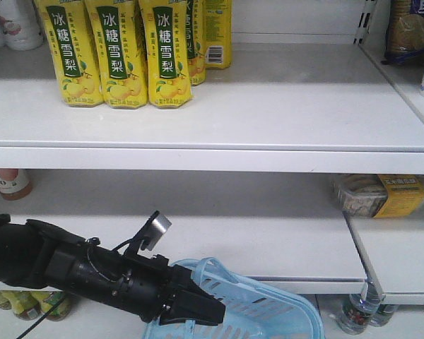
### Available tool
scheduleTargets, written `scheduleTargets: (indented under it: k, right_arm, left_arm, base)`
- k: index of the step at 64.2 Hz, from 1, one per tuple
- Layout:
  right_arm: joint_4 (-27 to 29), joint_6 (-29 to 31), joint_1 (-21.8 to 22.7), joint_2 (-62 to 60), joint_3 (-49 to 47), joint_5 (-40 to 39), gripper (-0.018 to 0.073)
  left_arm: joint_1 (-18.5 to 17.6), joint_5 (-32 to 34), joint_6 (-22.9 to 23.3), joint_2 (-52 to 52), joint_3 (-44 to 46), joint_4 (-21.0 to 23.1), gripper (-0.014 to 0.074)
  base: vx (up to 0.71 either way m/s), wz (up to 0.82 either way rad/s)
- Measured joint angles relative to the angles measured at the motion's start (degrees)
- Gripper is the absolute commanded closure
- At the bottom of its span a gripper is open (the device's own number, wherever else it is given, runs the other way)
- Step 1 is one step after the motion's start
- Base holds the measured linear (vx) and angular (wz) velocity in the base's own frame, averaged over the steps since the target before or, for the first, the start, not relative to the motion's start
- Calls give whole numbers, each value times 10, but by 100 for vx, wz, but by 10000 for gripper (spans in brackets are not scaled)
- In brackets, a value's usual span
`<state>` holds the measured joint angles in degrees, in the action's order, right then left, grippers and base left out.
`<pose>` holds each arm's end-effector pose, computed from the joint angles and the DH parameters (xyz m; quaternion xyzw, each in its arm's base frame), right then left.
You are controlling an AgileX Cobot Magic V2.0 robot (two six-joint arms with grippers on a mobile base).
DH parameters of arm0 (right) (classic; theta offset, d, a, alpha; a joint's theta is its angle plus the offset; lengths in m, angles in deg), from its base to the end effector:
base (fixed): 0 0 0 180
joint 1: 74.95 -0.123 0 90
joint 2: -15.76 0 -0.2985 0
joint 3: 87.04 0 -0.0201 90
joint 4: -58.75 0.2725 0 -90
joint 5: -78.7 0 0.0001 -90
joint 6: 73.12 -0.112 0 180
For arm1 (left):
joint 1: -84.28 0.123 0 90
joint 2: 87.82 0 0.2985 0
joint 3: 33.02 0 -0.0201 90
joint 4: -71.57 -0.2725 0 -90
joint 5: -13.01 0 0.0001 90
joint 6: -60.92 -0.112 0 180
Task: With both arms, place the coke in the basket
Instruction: 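Withdraw the right gripper up and away from the basket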
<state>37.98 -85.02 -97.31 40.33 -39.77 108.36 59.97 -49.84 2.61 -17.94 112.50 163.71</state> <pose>0.0905 0.0160 0.3321 -0.1340 0.7526 0.0226 0.6443 0.2410 -0.2182 0.1534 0.0909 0.8174 -0.5689 0.0018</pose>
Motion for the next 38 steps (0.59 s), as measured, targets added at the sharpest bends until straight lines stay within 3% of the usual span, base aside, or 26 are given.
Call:
scheduleTargets:
  k: [24, 38]
  right_arm:
    - [17, -3, 0, -163, 82, 55, 273]
    - [39, -3, 0, -176, 140, 46, 273]
  left_arm:
    - [0, 0, 0, 0, 0, 0, 602]
    - [0, 0, 0, 0, 0, 0, 602]
  base:
    - [0, 0]
    - [0, 0]
